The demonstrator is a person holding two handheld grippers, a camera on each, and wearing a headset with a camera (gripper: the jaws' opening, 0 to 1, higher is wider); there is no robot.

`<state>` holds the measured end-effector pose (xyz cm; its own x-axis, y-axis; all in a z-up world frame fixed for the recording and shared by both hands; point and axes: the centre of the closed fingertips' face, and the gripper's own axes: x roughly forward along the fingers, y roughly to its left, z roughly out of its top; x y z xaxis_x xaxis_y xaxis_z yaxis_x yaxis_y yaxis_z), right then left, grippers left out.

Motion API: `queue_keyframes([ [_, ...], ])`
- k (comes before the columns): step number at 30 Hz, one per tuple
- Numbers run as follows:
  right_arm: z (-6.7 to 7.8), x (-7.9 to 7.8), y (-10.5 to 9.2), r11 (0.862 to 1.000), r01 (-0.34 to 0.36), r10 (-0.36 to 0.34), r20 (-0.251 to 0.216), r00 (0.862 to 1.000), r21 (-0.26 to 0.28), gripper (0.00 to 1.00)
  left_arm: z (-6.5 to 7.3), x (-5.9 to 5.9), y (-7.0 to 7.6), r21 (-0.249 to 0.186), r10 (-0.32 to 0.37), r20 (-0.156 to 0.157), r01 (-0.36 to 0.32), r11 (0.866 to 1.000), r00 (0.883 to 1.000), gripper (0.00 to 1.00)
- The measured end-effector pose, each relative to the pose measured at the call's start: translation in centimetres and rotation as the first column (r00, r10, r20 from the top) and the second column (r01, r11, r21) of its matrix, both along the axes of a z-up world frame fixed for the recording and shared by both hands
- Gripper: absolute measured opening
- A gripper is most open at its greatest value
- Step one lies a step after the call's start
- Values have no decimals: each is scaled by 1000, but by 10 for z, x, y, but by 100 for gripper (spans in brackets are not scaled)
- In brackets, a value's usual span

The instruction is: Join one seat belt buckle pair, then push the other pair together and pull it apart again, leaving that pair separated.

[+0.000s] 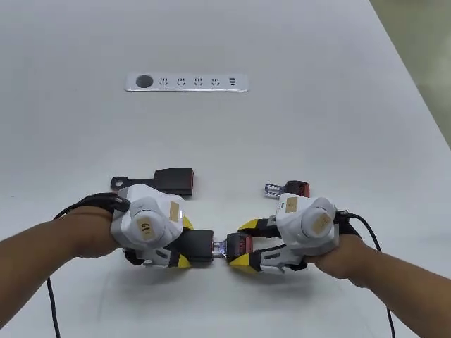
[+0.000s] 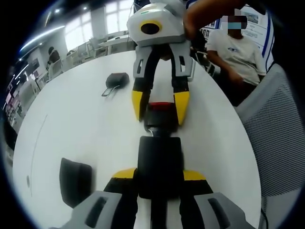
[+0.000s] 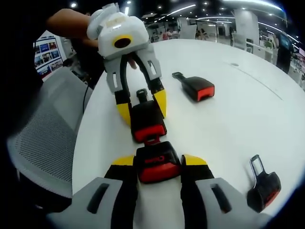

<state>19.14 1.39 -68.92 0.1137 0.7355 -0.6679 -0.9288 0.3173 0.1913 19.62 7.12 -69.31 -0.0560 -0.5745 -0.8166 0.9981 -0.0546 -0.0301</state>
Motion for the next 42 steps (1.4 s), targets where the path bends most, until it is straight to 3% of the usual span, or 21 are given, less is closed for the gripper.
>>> queue_keyframes([
  [3,-1,1,6,1000,-8,8,-9,1000,24,33,1,0,1,26,-34,-7,34,999,999,34],
  [5,-2,4,11,999,-25,25,13,1000,25,33,1,0,1,29,-33,-7,33,999,999,34],
  [7,-1,1,15,999,-17,16,3,1000,30,33,1,0,4,37,-21,-13,22,999,1000,34],
  [17,2,2,17,998,27,-28,19,999,48,33,-1,4,1,11,16,-16,-16,1000,1000,34],
  [24,1,5,14,999,14,-15,26,1000,51,34,-2,3,0,-9,47,-21,-48,999,999,34],
  [32,2,5,13,1000,-15,14,43,999,24,34,0,1,0,-3,-10,-13,10,1000,1000,34],
  [42,3,6,11,1000,-25,24,52,998,10,34,2,0,1,-47,-14,-45,12,999,999,34],
])
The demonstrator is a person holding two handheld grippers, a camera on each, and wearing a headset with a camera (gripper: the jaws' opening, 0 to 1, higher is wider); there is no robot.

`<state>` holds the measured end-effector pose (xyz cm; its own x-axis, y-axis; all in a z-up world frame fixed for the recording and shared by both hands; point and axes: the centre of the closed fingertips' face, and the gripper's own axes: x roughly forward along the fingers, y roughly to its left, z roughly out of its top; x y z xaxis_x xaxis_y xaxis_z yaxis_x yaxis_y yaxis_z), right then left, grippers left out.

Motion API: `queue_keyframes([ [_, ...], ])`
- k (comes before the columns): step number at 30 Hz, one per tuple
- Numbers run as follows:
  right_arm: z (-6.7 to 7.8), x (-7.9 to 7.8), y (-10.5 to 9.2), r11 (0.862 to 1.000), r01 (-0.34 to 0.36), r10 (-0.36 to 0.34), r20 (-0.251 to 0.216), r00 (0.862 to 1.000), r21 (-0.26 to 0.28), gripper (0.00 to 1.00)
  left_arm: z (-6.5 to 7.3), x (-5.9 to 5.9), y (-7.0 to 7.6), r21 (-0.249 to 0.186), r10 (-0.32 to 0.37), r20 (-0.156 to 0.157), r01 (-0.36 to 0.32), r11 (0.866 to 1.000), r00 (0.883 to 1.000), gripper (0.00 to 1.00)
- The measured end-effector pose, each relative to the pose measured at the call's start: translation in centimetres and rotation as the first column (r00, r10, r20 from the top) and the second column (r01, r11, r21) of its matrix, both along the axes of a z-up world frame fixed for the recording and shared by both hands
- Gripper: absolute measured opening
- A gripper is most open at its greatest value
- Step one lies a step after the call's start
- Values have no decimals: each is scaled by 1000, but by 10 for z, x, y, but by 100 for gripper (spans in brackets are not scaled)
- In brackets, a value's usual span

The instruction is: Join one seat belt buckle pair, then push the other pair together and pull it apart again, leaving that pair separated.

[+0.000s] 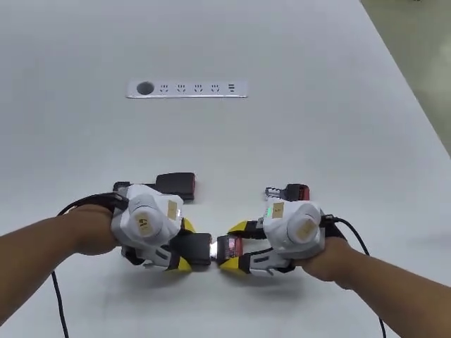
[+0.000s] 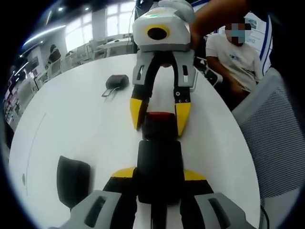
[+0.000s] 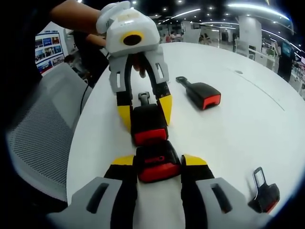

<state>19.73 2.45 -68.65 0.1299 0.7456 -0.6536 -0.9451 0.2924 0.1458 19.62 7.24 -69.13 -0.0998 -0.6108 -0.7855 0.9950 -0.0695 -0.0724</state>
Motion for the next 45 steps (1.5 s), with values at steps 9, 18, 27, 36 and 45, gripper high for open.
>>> queue_keyframes([
  [9,-4,2,-2,1000,9,-9,-12,1000,12,34,2,-3,0,-25,14,9,-13,1000,1000,34],
  [18,-3,1,-3,998,39,-38,-9,999,53,34,3,-3,0,-34,8,14,-7,999,1000,34],
  [27,-2,1,0,997,39,-39,2,999,66,34,3,-3,1,-40,4,15,-3,999,1000,34],
  [36,0,-2,-3,996,43,-43,8,999,81,34,3,-1,1,-42,-5,6,5,999,1000,34],
  [45,4,-3,-2,995,45,-45,6,999,93,34,2,0,3,-44,-18,8,18,999,1000,34],
])
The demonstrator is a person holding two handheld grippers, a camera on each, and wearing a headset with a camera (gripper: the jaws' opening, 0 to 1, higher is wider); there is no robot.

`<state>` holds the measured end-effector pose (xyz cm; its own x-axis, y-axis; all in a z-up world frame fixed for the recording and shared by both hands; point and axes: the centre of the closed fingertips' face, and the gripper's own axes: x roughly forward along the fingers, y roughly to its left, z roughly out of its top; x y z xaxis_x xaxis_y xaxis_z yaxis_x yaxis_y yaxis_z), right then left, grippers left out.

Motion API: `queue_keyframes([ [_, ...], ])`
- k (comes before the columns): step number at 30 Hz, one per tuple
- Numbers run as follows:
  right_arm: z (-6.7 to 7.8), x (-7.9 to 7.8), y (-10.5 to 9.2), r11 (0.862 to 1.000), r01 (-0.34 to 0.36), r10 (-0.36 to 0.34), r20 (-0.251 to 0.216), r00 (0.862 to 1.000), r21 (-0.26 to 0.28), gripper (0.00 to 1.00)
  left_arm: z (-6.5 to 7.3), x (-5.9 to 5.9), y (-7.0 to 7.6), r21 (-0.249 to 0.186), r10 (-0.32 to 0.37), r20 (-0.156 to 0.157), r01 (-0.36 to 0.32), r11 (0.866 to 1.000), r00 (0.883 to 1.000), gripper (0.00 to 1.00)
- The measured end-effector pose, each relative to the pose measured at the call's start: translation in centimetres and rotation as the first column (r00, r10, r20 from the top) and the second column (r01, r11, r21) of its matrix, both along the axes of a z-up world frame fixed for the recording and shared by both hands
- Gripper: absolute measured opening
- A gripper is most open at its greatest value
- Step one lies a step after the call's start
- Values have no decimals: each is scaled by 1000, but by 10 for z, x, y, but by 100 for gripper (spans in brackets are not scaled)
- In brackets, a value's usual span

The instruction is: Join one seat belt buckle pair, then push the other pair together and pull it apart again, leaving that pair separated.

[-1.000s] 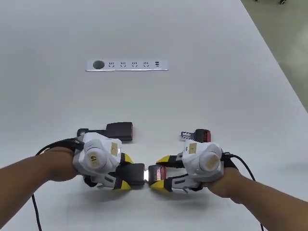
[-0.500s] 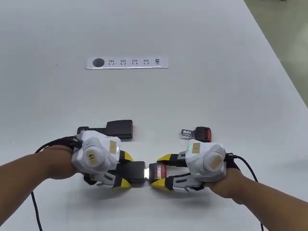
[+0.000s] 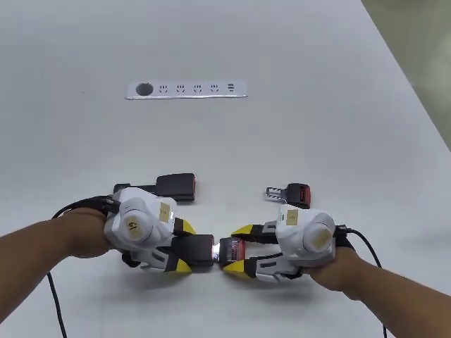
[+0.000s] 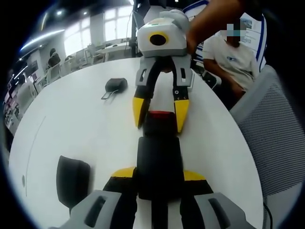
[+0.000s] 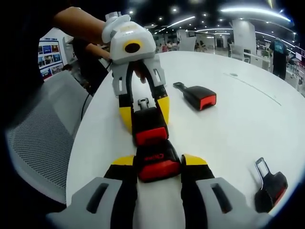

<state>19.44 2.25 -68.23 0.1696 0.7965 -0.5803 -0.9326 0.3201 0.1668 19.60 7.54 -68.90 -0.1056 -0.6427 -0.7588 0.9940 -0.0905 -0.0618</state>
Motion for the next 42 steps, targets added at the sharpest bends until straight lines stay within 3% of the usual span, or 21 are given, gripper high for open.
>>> queue_keyframes([
  [19,2,-3,-1,1000,-1,1,-15,1000,17,34,-1,0,1,19,-25,11,25,1000,1000,34],
  [27,1,-2,-2,1000,-5,5,-11,1000,-16,35,-2,-1,-1,54,-28,27,26,998,999,35],
  [35,0,-3,-3,999,29,-30,-16,999,-45,36,-1,-2,-2,55,5,35,-7,998,999,36],
  [37,0,-3,-5,996,52,-53,-18,998,-74,41,-1,-2,0,75,24,29,-26,997,999,38],
  [40,10,1,-6,995,89,-89,6,996,-36,60,1,-8,5,88,49,-8,-48,995,999,49],
  [42,10,6,-10,993,115,-114,32,993,-24,67,1,-4,7,71,142,-15,-140,988,990,57],
])
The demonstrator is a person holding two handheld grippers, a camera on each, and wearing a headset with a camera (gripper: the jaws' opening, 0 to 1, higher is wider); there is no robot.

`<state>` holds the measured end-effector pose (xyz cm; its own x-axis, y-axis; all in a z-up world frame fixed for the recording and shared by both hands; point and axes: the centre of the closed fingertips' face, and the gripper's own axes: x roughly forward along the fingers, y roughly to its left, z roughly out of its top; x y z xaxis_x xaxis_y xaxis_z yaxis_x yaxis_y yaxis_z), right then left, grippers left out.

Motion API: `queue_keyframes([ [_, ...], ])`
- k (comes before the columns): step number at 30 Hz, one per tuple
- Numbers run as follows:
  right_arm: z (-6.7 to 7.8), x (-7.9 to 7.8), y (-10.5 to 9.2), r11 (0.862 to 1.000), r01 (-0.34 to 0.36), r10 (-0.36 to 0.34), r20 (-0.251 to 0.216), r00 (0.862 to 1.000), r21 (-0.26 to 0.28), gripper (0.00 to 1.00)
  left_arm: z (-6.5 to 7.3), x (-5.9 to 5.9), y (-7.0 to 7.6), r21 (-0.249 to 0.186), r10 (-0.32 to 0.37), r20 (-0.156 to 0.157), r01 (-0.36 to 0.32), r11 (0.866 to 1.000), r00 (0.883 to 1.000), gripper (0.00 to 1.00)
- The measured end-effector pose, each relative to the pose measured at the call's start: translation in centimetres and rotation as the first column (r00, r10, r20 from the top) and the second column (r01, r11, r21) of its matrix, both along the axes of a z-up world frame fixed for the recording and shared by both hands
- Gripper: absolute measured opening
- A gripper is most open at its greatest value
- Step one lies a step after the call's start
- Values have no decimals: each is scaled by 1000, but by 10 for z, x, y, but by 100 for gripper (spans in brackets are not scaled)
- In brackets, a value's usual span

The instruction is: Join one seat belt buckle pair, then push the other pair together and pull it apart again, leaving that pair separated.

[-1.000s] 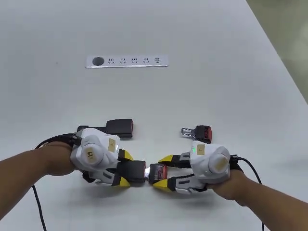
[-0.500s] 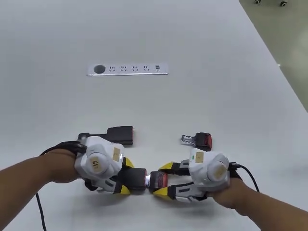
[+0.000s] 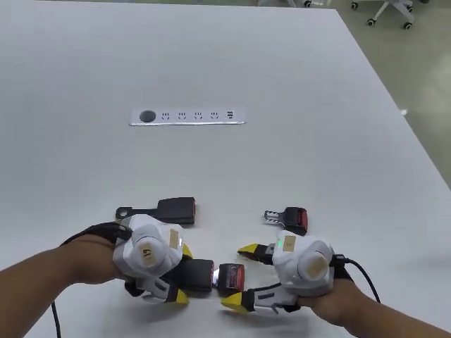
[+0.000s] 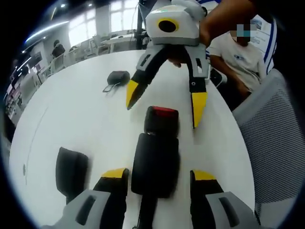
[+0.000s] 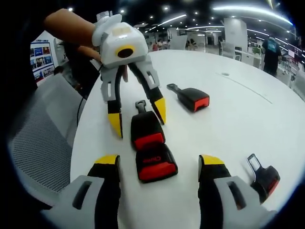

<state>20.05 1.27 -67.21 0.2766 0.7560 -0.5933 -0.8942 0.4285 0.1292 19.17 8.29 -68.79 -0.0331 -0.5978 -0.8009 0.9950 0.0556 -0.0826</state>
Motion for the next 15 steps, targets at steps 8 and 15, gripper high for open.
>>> queue_keyframes([
  [8,20,15,-19,992,118,-119,31,992,38,73,33,24,9,-113,149,66,-141,984,987,68],
  [15,42,33,-44,983,180,-182,85,980,35,72,62,44,17,-153,213,112,-195,969,971,75],
])
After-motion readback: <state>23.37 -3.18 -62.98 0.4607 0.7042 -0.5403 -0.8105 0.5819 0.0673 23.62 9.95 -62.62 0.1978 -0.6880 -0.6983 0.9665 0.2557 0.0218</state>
